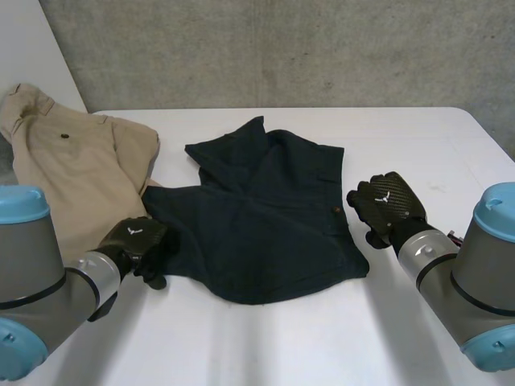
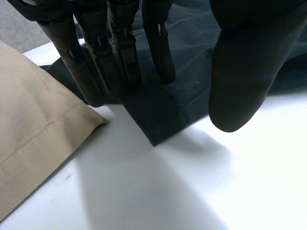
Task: Fold the laundry.
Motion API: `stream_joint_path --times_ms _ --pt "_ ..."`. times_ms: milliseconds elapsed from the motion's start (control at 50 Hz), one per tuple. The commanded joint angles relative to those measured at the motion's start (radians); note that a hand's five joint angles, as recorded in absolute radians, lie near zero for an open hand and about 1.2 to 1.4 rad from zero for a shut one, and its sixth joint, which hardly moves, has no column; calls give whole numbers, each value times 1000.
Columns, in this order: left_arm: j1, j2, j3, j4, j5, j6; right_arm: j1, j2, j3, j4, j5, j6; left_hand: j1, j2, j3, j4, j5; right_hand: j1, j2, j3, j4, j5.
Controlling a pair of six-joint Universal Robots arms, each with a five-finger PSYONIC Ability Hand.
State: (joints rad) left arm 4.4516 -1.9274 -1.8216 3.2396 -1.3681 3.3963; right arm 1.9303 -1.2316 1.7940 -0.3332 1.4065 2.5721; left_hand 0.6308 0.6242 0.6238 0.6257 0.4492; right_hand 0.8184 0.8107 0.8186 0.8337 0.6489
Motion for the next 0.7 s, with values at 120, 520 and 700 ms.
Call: stream_joint_path --times_ms 120,520,700 --pt "-15 -35 38 77 -22 8 18 -22 -7 229 -136 45 73 80 80 78 80 -277 -269 -277 -292 -282" --pt "-78 -208 160 127 -81 173 22 138 -90 99 -89 72 369 375 376 374 376 578 586 578 563 573" --pt "-97 -104 131 124 -144 209 26 55 -67 115 -84 66 765 772 772 771 773 578 586 578 563 573"
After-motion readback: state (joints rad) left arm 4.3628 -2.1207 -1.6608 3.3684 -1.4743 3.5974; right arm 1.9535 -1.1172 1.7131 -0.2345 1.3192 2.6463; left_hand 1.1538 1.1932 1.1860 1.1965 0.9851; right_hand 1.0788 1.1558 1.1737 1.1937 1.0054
